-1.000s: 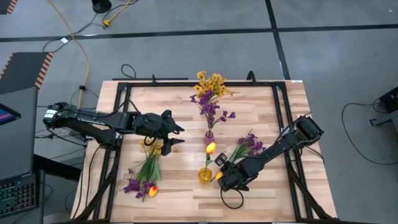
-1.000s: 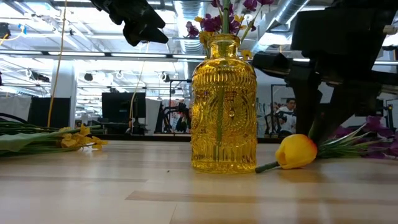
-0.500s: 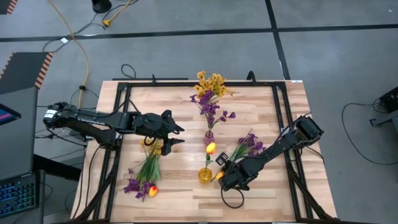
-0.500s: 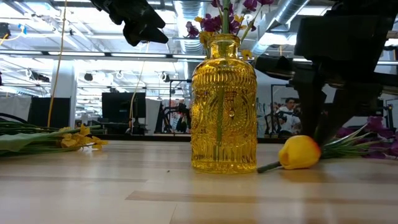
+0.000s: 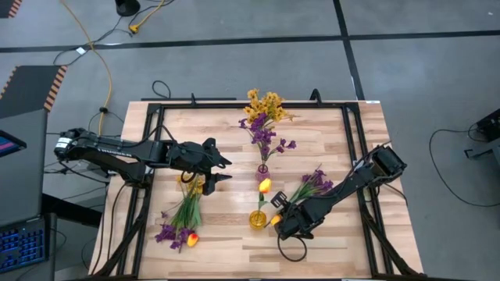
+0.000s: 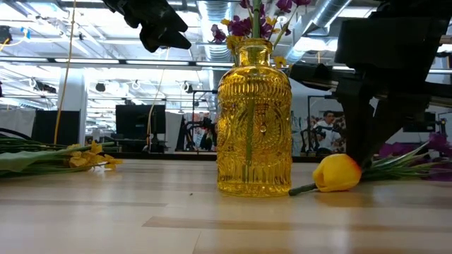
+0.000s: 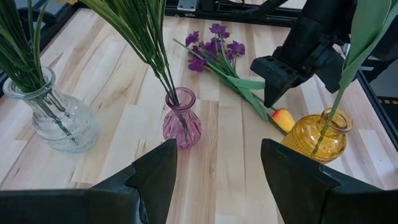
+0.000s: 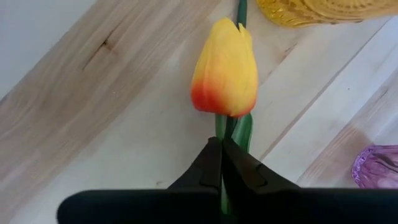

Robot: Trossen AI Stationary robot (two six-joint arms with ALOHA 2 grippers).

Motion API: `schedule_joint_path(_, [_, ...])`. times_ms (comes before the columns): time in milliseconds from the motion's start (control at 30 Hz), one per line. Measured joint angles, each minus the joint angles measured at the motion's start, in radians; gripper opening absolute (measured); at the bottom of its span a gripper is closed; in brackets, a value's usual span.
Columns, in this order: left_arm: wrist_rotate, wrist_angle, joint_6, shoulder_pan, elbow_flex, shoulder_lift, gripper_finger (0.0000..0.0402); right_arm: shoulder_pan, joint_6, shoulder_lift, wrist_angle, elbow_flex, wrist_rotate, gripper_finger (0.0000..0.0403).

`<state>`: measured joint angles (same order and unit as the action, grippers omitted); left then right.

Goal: Sort flowers into vase by color
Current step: Put the right yellow tulip into the yellow vase

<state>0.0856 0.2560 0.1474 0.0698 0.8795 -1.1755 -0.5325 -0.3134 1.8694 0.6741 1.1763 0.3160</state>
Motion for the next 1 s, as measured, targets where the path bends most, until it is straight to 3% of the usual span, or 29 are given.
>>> schedule_joint_path(200, [0.0,0.0,0.0,0.0,0.0,0.0,0.0219,-0.02,0.007,-0.008,0.012,0.0,0.045,0.0019])
schedule_joint_path(467, [0.0,-0.001,0.0,0.0,0.0,0.0,0.0219,-0.043,0.159,-0.093,0.07,0.0,0.056,0.0026])
schedule_joint_path(1000, [0.0,-0.003,0.006,0.0,0.0,0.0,0.0219,-0.044,0.319,-0.388,0.112,0.001,0.083,0.0021])
